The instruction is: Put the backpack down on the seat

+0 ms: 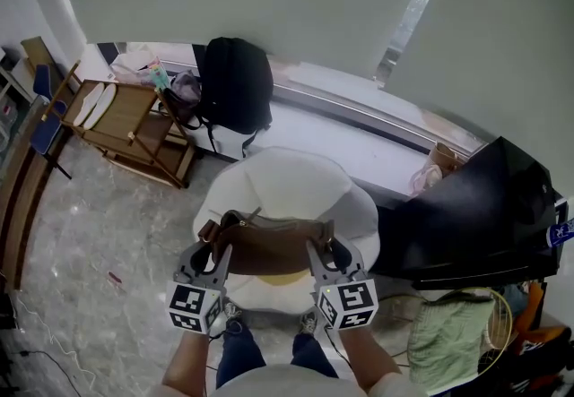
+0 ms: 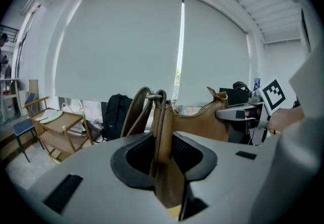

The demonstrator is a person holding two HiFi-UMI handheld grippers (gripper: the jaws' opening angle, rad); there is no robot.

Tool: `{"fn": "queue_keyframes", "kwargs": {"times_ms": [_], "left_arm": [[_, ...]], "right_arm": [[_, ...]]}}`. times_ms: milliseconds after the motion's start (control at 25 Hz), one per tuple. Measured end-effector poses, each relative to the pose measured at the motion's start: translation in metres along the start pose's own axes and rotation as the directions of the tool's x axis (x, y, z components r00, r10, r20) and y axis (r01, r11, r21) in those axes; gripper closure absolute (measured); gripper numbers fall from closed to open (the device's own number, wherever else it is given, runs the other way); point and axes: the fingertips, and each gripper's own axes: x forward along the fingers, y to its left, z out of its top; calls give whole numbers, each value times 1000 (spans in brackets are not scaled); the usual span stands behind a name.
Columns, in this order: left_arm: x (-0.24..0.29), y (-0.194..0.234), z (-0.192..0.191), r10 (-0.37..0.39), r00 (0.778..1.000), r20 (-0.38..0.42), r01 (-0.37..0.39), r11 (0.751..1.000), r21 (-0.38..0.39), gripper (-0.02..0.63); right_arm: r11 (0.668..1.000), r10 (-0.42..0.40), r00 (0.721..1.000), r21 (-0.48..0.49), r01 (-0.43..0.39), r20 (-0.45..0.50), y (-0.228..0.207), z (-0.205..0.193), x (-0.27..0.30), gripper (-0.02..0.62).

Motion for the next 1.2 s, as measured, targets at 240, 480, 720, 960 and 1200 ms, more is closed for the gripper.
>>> {"fn": "queue_keyframes", "kwargs": {"times_ms": [240,480,720,960,1200], "left_arm": [[30,9,-21,-11,1000,-17,11,1000,-3,491],[53,21,-39,-15,999,-33,15,1000,-2,491],[75,35,-56,-15,999,-44,15,1000,-15,491],[97,46,-76,-12,999,-49,11,1000,-22,491],[116,58,-102,-5,998,-60,4,1000,-28,491]], "right_arm": [[1000,-13,1000,11,14,-17,-14,-25,23,430],[999,-27,999,25,28,-30,-23,-46,45,430],[999,-33,999,18,34,-41,-28,-63,68,430],[999,-32,998,17,33,-51,-37,-87,92,430],[999,-39,997,26,40,-61,-40,-111,114,430]]}}
